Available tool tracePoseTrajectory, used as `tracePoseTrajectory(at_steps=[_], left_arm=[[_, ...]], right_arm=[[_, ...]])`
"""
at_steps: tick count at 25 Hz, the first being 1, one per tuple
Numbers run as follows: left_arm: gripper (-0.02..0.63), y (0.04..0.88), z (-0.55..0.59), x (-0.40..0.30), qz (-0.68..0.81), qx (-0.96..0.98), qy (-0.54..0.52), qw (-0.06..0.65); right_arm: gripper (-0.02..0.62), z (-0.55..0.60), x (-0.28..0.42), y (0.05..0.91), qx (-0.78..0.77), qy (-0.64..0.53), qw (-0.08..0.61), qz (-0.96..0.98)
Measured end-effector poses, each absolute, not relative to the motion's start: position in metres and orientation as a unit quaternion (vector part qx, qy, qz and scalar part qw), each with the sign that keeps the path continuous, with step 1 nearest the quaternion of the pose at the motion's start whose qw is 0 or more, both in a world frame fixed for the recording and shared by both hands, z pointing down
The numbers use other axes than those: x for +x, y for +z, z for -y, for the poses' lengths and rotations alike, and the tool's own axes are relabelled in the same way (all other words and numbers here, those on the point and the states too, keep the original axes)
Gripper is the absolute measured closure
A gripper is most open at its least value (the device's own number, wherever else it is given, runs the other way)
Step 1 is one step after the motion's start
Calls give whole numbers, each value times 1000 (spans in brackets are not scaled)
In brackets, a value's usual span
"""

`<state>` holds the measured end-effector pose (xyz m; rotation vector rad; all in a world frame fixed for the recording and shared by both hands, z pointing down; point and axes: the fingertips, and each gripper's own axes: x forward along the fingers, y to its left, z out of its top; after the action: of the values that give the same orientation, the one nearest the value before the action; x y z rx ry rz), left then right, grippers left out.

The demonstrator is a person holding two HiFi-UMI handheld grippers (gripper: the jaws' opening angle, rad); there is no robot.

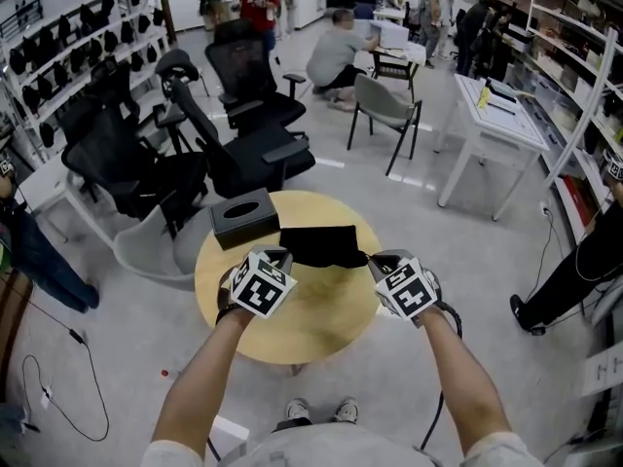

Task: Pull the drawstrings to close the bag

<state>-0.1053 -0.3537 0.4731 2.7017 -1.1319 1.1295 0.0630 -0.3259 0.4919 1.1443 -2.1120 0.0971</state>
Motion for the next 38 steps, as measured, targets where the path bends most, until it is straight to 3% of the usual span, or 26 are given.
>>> tracePoseTrajectory(at_steps=[38], left_arm=[[600,309,362,-98,446,861,215,-119]], right_arm=[[580,338,76,311,534,-87,220,811]])
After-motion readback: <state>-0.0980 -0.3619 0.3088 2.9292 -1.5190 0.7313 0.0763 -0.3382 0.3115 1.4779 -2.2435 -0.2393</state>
